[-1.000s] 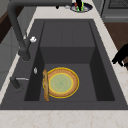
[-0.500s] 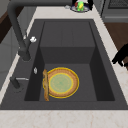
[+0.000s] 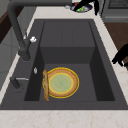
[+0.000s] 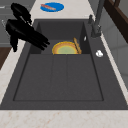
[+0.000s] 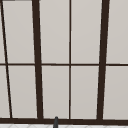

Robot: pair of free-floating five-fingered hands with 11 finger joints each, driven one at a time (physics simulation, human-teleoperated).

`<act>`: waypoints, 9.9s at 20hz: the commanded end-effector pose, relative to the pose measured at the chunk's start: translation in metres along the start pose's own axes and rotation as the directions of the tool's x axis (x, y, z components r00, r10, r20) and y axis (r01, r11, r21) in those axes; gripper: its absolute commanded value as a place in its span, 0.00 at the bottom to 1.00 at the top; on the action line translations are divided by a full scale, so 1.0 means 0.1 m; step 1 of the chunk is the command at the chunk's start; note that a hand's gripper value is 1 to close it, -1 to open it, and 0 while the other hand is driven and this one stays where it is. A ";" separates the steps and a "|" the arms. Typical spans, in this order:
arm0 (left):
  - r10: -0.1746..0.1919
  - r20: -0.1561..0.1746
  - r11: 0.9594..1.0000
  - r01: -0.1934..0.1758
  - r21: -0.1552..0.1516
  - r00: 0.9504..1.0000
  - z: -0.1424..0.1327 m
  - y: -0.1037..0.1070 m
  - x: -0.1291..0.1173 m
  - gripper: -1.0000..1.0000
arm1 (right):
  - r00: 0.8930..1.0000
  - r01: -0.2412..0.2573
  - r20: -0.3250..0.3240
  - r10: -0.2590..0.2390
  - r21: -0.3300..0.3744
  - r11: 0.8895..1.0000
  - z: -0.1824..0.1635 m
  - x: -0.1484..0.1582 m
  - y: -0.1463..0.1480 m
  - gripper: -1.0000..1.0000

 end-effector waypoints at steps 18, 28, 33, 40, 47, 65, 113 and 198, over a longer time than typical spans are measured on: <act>0.000 0.000 1.000 0.000 0.000 1.000 0.00 0.00 0.00 0.50 | 1.000 0.011 0.009 -0.012 0.108 0.994 0.71 -0.29 1.18 0.00; 0.027 -0.014 1.000 -0.027 0.007 1.000 0.07 0.01 -0.36 0.00 | 1.000 -0.012 -0.003 0.013 0.121 0.993 0.74 -0.32 1.22 0.50; 0.036 -0.011 0.999 -0.036 0.009 0.999 0.19 0.07 -0.75 0.00 | 1.000 -0.009 -0.005 0.010 0.118 0.993 0.74 -0.32 1.22 0.50; 0.055 -0.026 0.998 -0.054 0.010 0.998 0.36 0.09 -1.16 0.00 | 1.000 -0.006 -0.006 0.007 0.116 0.993 0.74 -0.32 1.22 0.50; 0.081 -0.056 0.996 -0.080 0.026 0.995 0.41 0.14 -1.34 0.00 | 1.000 -0.005 -0.007 0.005 0.115 0.993 0.74 -0.32 1.22 0.50; 0.170 -0.093 0.984 -0.165 0.063 0.981 0.46 0.13 -1.49 0.00 | 1.000 -0.004 -0.007 0.004 0.114 0.993 0.74 -0.32 1.22 0.50; 0.418 -0.070 0.907 -0.414 0.074 0.906 1.09 0.18 -2.80 0.00 | 1.000 -0.003 -0.008 0.004 0.114 0.993 0.74 -0.32 1.22 0.50; 0.314 0.063 0.890 -0.317 0.328 0.947 1.82 -0.29 -4.34 1.00 | 1.000 -0.003 -0.008 0.004 0.114 0.993 0.74 -0.32 1.22 0.50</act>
